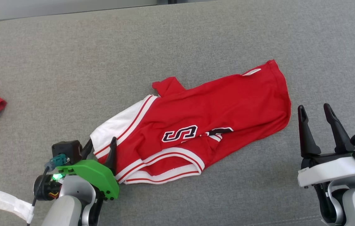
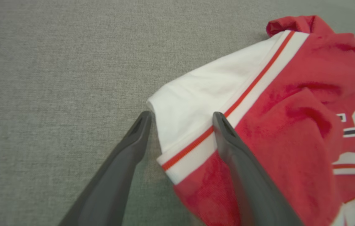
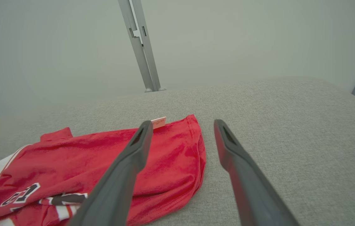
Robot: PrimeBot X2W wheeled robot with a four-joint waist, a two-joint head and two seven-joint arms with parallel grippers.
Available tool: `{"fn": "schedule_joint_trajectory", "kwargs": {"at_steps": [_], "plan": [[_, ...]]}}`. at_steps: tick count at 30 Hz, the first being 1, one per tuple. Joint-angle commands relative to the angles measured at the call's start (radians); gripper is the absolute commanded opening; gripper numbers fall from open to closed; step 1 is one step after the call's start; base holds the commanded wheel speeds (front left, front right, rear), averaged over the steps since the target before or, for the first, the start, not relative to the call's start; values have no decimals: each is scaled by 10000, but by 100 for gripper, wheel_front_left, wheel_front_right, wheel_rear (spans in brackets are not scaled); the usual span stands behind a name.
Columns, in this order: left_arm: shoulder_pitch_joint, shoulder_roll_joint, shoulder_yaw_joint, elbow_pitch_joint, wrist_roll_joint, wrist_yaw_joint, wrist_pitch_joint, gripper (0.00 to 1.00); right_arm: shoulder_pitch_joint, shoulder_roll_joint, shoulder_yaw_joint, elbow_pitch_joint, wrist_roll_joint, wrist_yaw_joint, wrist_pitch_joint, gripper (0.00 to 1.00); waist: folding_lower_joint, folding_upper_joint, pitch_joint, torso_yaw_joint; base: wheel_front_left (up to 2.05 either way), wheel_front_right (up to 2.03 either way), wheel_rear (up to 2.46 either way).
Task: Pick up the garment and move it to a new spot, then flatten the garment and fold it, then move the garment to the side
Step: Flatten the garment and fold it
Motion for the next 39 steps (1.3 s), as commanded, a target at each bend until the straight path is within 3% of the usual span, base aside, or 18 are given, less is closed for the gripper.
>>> {"fn": "schedule_joint_trajectory", "kwargs": {"at_steps": [1,2,16,27,33,34,35,39], "plan": [[16,19,63,-36,-79,15,36,34,-75,13,-26,65,56,-1,-92,100,0,0,40,-35,0,0,0],[14,-17,86,-82,-184,-66,18,0,-88,19,-17,85,62,-1,-92,100,0,0,39,-46,0,0,0],[-1564,587,416,-938,686,130,-1477,0,-269,20,124,299,214,-1,-279,100,0,0,-67,-12,0,0,0],[792,316,-57,-790,-609,12,630,0,-179,55,72,308,289,-1,-204,100,0,0,129,175,0,0,0],[1235,201,-48,-775,-680,124,375,0,-184,-41,85,222,207,1,-116,100,0,0,166,352,0,0,0],[1162,170,-11,-823,-570,181,131,66,-194,-60,102,192,182,1,-107,100,0,0,171,364,0,0,0],[1074,143,5,-822,-438,237,-126,100,-199,-83,102,177,178,-1,-99,100,0,0,159,376,0,0,0],[795,46,340,-1025,24,665,-1639,100,-148,-147,107,13,74,-1,-20,100,0,0,-10,375,0,0,0]]}}
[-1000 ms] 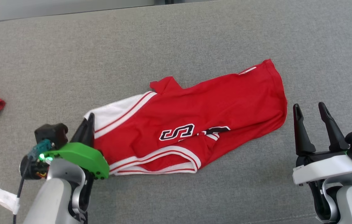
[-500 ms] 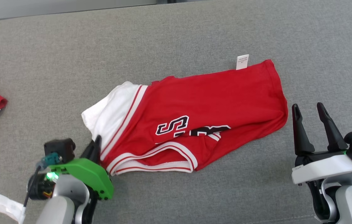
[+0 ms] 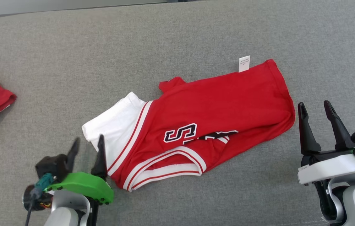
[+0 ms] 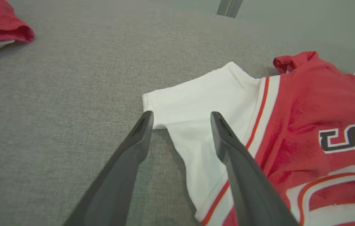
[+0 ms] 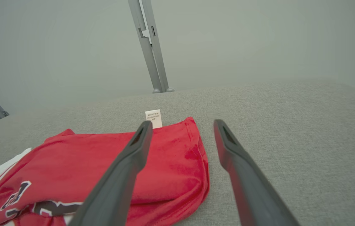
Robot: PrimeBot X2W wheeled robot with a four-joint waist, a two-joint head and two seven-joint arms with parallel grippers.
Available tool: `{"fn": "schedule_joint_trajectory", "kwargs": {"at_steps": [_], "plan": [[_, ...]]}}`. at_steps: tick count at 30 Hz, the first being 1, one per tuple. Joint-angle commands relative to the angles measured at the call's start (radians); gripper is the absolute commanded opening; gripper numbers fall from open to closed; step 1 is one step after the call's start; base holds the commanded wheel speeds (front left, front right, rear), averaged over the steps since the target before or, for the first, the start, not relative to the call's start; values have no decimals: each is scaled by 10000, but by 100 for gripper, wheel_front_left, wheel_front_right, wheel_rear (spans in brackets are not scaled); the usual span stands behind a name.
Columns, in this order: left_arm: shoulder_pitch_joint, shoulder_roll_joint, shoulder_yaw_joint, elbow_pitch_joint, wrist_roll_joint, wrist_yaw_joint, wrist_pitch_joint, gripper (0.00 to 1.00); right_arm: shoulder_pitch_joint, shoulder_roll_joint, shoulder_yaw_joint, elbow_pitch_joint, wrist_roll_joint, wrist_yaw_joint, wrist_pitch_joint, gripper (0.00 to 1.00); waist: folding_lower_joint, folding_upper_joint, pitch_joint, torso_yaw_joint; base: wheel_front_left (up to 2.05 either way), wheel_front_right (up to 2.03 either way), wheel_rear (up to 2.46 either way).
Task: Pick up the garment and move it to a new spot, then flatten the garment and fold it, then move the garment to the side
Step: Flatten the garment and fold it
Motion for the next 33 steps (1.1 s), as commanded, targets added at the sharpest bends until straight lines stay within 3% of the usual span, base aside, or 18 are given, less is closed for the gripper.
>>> {"fn": "schedule_joint_trajectory", "kwargs": {"at_steps": [1,5,8,24,28,33], "plan": [[-210,15,189,-133,225,195,-578,100,45,-20,-14,-141,-92,-1,68,100,0,-1,-142,-13,0,0,0],[-457,173,337,-428,933,507,-1843,100,186,-37,-61,-453,-240,-3,255,100,0,-1,-403,-31,0,0,0],[-480,221,330,-681,1249,591,-2103,100,286,-50,-53,-650,-295,-1,422,100,0,-1,-618,-61,0,0,0],[132,657,261,-997,1254,623,-1734,100,612,-37,-25,-1095,-281,-1,808,100,0,-1,-930,-148,0,0,0],[-574,920,138,-834,1328,409,-1200,100,571,-23,-80,-1146,-274,-1,828,100,0,-1,-684,-50,0,0,0],[-1409,1173,-126,423,650,-277,723,100,289,-69,35,-972,-230,-3,790,100,0,-1,-301,-121,0,0,0]]}}
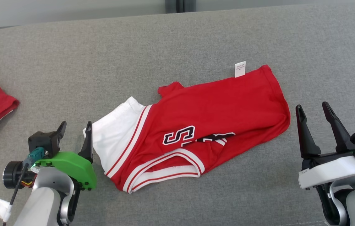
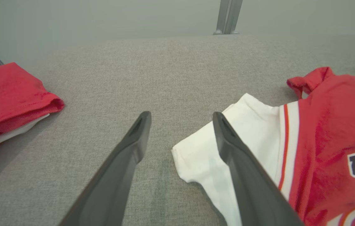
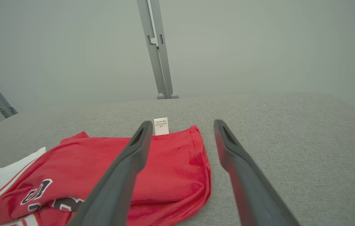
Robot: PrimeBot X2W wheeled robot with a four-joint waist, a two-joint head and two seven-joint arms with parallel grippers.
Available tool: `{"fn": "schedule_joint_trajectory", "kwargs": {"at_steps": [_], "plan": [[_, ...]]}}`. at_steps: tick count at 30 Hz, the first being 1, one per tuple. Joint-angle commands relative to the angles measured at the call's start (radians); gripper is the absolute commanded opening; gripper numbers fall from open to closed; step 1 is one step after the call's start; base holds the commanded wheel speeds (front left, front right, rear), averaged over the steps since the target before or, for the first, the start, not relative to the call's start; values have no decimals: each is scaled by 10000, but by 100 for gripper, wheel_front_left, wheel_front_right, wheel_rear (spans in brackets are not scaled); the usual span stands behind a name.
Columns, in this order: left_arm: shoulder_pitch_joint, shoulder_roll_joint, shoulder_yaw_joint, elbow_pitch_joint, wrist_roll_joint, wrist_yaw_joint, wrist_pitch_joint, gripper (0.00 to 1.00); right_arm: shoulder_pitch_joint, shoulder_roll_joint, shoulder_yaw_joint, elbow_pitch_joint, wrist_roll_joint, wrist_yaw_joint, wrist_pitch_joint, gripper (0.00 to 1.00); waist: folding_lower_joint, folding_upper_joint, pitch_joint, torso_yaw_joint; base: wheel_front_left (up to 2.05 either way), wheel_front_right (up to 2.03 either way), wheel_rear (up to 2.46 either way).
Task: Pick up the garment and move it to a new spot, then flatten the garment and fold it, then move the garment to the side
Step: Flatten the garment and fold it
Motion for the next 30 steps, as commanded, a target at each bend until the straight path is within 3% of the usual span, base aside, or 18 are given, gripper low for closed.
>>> {"fn": "schedule_joint_trajectory", "kwargs": {"at_steps": [1,7,8,9,10,11,12,22,30], "plan": [[-289,136,-21,411,-161,-158,291,100,-171,-24,48,97,46,-1,-92,100,0,0,235,-95,0,0,0],[-869,108,-81,1993,-609,-689,673,100,-335,-12,110,512,190,-1,-249,100,0,0,608,-293,0,0,0],[-947,78,-81,2186,-649,-741,638,95,-353,-32,91,588,187,-3,-261,100,0,0,636,-303,0,0,0],[-1025,44,-95,2407,-671,-797,615,53,-378,-54,62,677,218,-3,-307,100,0,0,672,-317,0,0,0],[-1101,3,-102,2575,-731,-850,597,33,-400,-86,45,758,238,-3,-339,100,0,0,700,-324,0,0,0],[-1203,-31,-141,2779,-751,-928,624,6,-426,-121,-4,893,265,-3,-334,100,0,0,745,-324,0,0,0],[-1243,-48,-192,2959,-782,-1016,711,0,-458,-133,-26,976,337,-3,-377,100,0,0,765,-325,0,0,0],[-1912,-318,-495,3432,-663,-1205,381,0,-1986,-1325,-374,2781,1333,-3,-411,100,0,0,1359,-59,0,0,0],[-2457,-690,-890,2886,-441,-1150,171,0,-4365,-2507,692,4349,2183,0,134,100,0,0,2247,608,0,0,0]]}}
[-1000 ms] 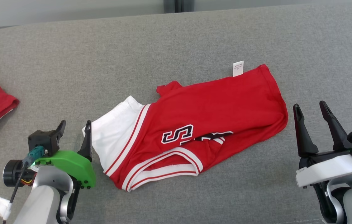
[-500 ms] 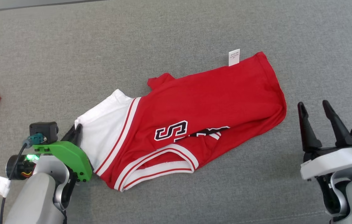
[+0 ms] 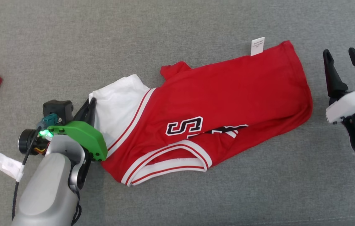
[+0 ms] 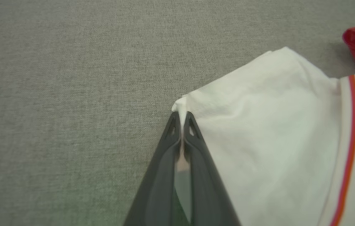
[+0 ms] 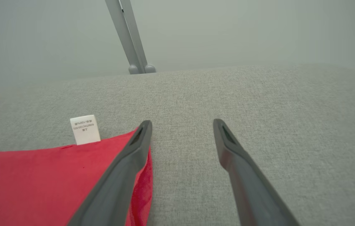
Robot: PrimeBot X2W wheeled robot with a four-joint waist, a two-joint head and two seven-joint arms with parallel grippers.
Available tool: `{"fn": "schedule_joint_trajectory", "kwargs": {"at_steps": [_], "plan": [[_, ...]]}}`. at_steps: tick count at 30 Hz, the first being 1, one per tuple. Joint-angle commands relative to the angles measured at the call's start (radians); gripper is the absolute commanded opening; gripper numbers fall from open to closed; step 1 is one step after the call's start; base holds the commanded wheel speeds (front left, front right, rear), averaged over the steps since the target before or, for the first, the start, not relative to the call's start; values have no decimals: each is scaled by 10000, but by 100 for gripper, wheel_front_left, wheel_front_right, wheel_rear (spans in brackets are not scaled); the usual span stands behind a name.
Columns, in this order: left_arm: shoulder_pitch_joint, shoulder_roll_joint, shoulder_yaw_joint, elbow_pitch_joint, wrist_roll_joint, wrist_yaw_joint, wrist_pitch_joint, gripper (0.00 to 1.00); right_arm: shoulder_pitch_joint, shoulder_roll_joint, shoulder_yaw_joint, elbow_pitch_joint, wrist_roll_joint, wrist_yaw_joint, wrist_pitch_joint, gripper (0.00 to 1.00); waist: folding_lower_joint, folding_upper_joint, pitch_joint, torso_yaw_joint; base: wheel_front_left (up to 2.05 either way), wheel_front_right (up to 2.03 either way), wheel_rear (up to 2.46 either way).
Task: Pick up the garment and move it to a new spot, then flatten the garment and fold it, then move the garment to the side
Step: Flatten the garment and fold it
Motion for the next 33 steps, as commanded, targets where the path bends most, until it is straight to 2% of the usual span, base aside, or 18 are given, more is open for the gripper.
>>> {"fn": "schedule_joint_trajectory", "kwargs": {"at_steps": [1,11,12,13,14,15,21,25,30,33], "plan": [[-98,-172,-152,31,47,9,29,0,-421,-135,230,233,176,1,149,100,0,-1,511,470,0,0,0],[-347,-398,-359,-608,181,80,-470,0,-2142,-962,2040,2279,825,1,970,100,0,-1,844,1043,0,0,0],[-331,-388,-353,-677,206,100,-565,0,-2206,-998,2198,2456,920,1,1042,80,0,-1,828,1056,0,0,0],[-310,-375,-330,-739,208,131,-656,0,-2240,-1015,2366,2605,1034,-1,1101,32,0,-1,798,1062,0,0,0],[-298,-364,-312,-810,219,158,-723,0,-2294,-1062,2487,2671,1076,1,1063,9,0,-1,780,1060,0,0,0],[-303,-345,-273,-935,252,192,-876,0,-2352,-1124,2569,2729,1185,1,980,0,0,-1,736,1047,0,0,0],[-429,-28,56,-1957,602,605,-1983,0,-2289,-1393,2470,2350,1203,-6,-575,0,0,-1,112,838,0,0,0],[-591,310,436,-3214,919,1025,-2529,0,-1921,-1456,2004,1593,1005,-6,-1578,0,0,-1,-642,580,0,0,0],[-938,946,961,-5199,1357,1442,-2653,0,-1436,-1484,985,-435,338,-6,-1994,0,0,-1,-1651,146,0,0,0],[-1414,1290,1190,-6232,1635,1591,-2412,0,-1232,-1450,295,-1849,-70,-6,-1715,0,0,-1,-2129,-44,0,0,0]]}}
